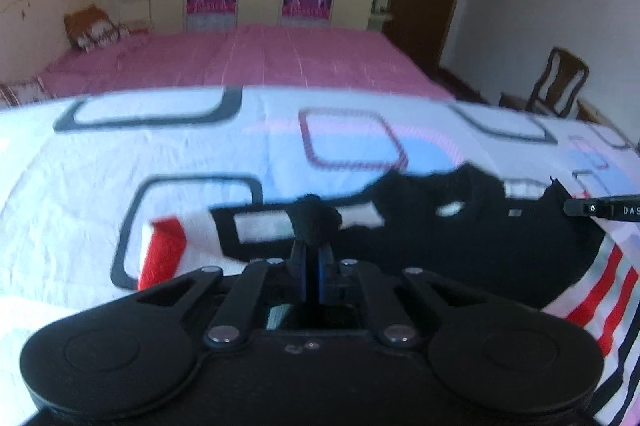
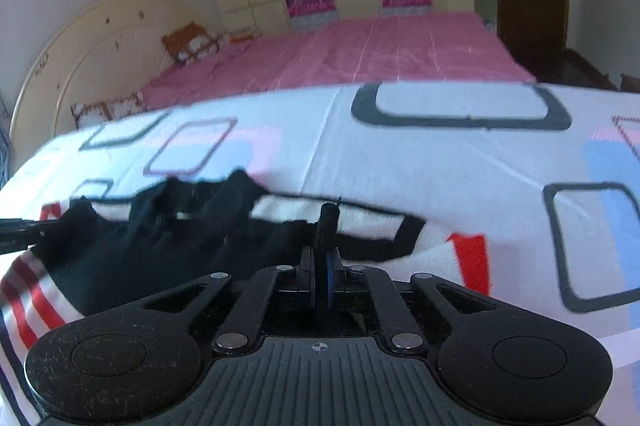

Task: Fold small clothes

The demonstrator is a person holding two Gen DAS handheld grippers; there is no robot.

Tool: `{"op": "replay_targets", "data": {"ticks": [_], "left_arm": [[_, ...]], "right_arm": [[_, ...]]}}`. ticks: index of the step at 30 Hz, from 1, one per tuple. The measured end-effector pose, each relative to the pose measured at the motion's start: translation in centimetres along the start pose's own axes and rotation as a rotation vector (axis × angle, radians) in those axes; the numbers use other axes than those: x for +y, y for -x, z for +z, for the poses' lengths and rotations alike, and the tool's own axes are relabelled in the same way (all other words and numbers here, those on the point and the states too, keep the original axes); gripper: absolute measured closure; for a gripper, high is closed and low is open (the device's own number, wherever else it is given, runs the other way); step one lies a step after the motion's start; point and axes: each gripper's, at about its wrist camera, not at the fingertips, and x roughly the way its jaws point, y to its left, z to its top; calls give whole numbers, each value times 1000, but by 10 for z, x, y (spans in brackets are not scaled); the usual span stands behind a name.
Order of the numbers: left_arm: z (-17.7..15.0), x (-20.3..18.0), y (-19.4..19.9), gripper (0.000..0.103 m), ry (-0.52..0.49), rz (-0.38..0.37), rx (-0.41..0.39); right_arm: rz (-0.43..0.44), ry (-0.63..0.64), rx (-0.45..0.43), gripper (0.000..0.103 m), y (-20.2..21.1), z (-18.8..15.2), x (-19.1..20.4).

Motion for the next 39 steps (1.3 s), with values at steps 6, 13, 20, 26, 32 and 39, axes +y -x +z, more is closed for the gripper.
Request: {"op": "replay_targets", "data": {"ticks": [6, 13, 20, 26, 32, 39], "left_arm": [[10, 8, 5, 98, 56, 67, -76], [1, 11, -15, 98, 61, 161, -76], [-9, 11, -25, 93, 24, 185, -21], [-12, 16, -13, 55, 60, 148, -28], [-10, 2, 27, 41, 43, 123, -123], [-19, -55, 36, 43, -56, -42, -65]], "right_arm": [[-32, -13, -71, 99, 4, 13, 0], [-103, -47, -41, 99, -26, 9, -7], [-129, -19, -3, 98, -38, -2, -12], [-136, -40, -81, 28, -12, 2, -5], [-73, 1, -125, 51, 9, 2, 24], [53, 159, -15, 78, -4, -23, 98]]}}
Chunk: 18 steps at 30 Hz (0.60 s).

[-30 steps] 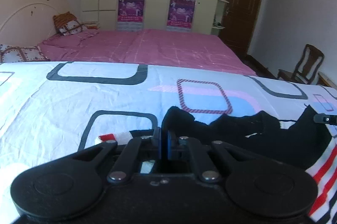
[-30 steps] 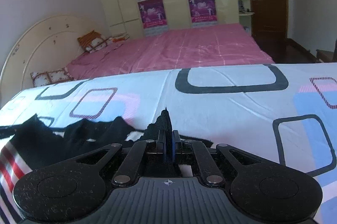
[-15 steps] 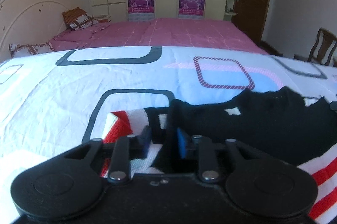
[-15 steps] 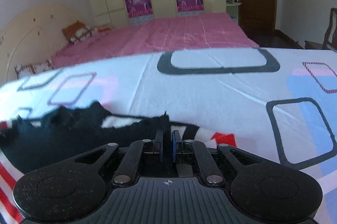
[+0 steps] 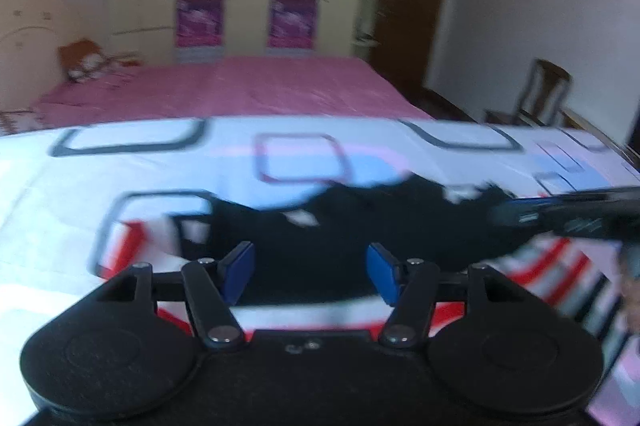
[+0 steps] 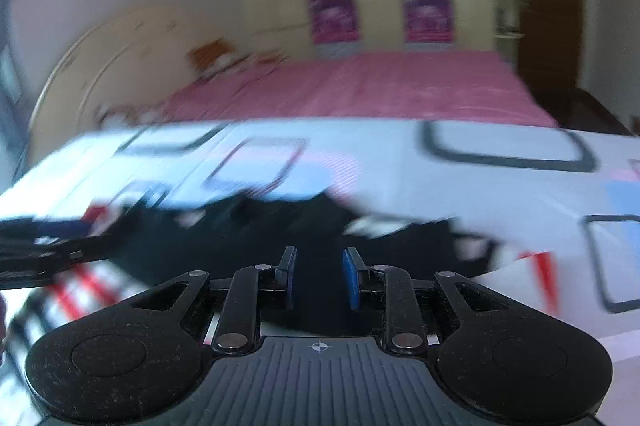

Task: Fold small clothes

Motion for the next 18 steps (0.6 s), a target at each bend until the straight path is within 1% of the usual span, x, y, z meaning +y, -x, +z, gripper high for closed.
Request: {"op": "replay_targets", "data": {"ticks": [2, 4, 7, 10, 13, 16, 18], "left_arm": [[-8, -12, -3, 43, -16, -14, 13], [-15, -15, -7, 44, -18, -4, 34], [-29, -7, -16, 46, -28, 41, 89], [-40, 9, -10, 45, -31, 78, 73], [-48, 26, 6, 45, -3, 101, 67], [-56, 32, 20, 45, -29, 110, 57], [-56, 35, 24, 45, -20, 116, 63]], "right_arm": [[13, 39, 21, 78, -5, -9, 15], [19, 43, 41, 78, -10, -16, 20], [3, 22, 56, 78, -12, -24, 12], [13, -58, 47, 78, -2, -29, -6], [-58, -82, 48, 78, 12, -39, -22], [-142, 37, 41, 78, 22, -54, -28], [-166, 16, 46, 77, 25, -55, -34]]}}
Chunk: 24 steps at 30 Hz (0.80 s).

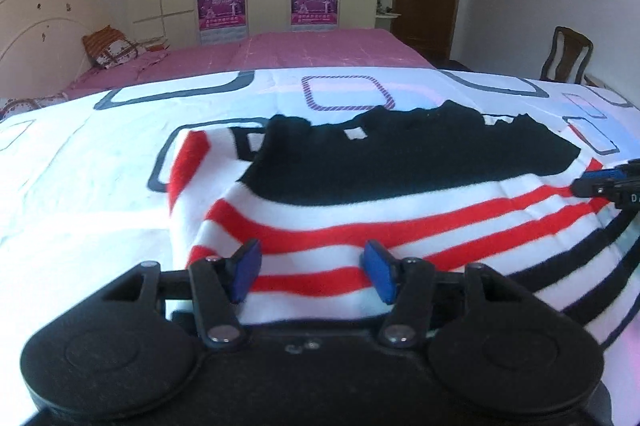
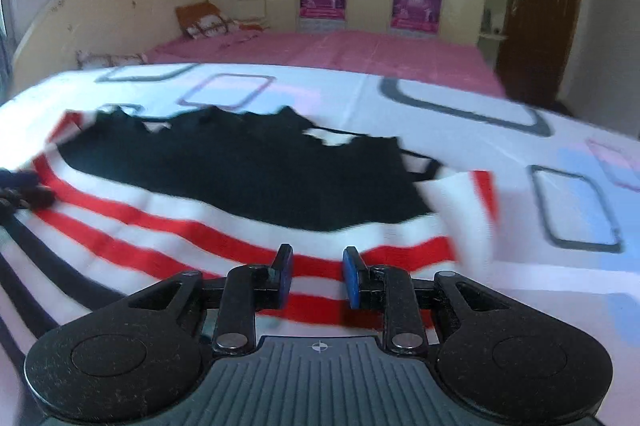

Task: Fold small clothes

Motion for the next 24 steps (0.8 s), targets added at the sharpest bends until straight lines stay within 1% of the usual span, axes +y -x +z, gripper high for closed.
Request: {"op": "replay_targets", "data": {"ticks": [1, 4, 5, 7, 9, 12, 16, 20, 24], "left_arm": [[1, 1, 2, 45, 8, 2, 4], [2, 1, 4, 46, 27, 11, 19], [3, 0, 4, 46, 24, 18, 25], [7, -3, 8, 48, 35, 31, 44], [11, -5, 12, 47, 59, 31, 60], [13, -11, 23, 46, 79, 4, 55], [14, -26, 33, 45, 64, -26, 59], [10, -41, 33, 45, 54, -38, 72], [0, -47, 28, 43, 42, -25, 99]], "right_arm": [[-14, 1, 2, 77, 0, -1, 0], [-48, 57, -1, 77, 2, -5, 12], [-49, 49, 0, 77, 4, -3, 14], [3, -3, -23, 77, 14, -1, 14], [57, -24, -55, 77, 27, 0, 19], [99, 10, -73, 77, 38, 3, 38], [156, 13, -65, 77, 41, 4, 60], [174, 22, -53, 77, 40, 0, 76], [135, 42, -13, 77, 36, -12, 79]]}}
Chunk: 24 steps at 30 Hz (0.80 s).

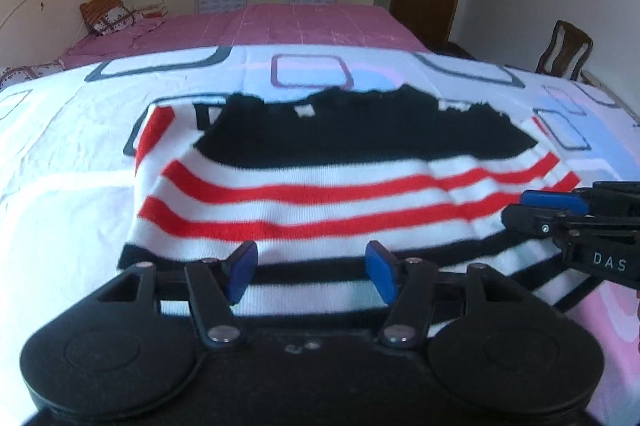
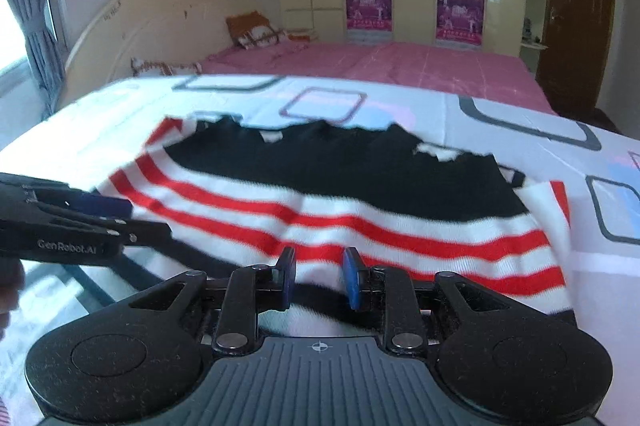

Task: Fold small clothes

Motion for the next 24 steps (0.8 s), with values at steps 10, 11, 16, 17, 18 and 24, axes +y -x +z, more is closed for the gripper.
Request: {"op": "replay_targets", "data": {"ticks": [10, 11, 16, 17, 18, 24], "left_arm": [[-17, 19, 10, 41, -5, 29, 15], [-19, 22, 11, 41, -1, 27, 19], [-34, 38, 21, 42, 7, 28, 27], [-38, 39, 21, 42, 3, 27, 28], [-40, 40, 21, 42, -2, 26, 24], [-32, 47, 34, 41, 102, -20, 38]], "right_arm": [[-137, -43, 55, 77, 26, -43, -46], [-148, -47, 58, 77, 29, -45, -48], [-214, -129, 66, 78, 36, -59, -66], [-219, -126, 62, 78, 35, -59, -64], [-232, -113, 71, 78, 34, -57, -61], [-223, -170, 62, 77, 51, -35, -51]]}}
